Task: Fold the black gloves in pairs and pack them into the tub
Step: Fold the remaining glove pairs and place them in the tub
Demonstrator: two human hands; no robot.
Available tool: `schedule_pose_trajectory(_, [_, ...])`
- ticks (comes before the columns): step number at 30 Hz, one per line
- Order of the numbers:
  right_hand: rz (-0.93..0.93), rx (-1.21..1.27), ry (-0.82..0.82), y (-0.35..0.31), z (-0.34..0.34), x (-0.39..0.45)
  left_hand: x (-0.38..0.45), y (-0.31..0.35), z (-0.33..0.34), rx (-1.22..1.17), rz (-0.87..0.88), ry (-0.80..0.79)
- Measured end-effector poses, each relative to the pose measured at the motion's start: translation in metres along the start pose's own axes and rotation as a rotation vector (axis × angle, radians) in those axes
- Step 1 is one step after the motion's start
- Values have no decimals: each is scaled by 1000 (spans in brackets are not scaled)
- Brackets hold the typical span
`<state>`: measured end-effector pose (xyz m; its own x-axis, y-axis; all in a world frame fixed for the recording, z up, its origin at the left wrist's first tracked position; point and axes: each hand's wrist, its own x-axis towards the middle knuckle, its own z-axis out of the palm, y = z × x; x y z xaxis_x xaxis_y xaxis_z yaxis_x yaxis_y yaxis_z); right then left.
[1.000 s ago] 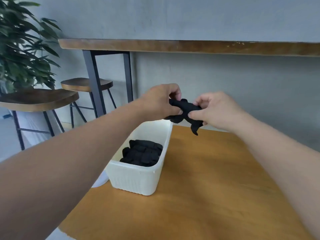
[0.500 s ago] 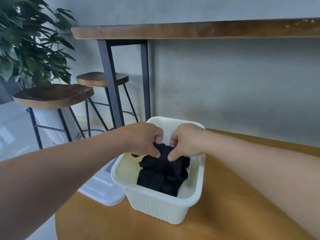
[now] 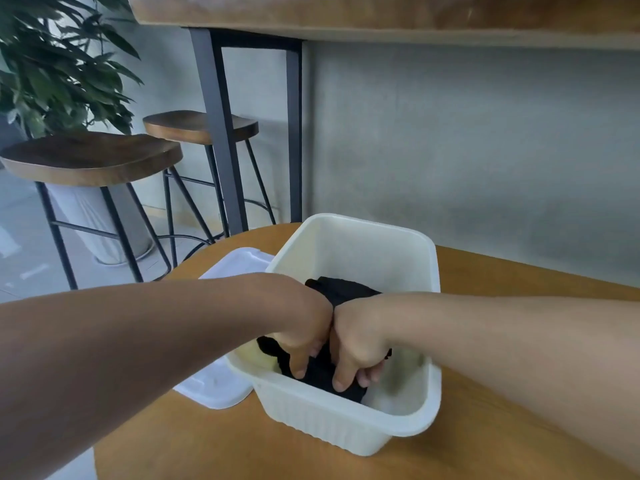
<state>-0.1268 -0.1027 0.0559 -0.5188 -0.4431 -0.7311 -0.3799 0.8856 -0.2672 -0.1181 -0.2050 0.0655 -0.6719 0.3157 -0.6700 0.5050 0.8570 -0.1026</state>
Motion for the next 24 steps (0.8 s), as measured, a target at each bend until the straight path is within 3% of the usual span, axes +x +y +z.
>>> schedule_pose_trajectory(13, [132,-360,34,-4,14,18,24,-3,22,56,-58,-23])
schedule_pose_trajectory(24, [171,-130,21,0,8,15,23,-1,17,-29,-97,-92])
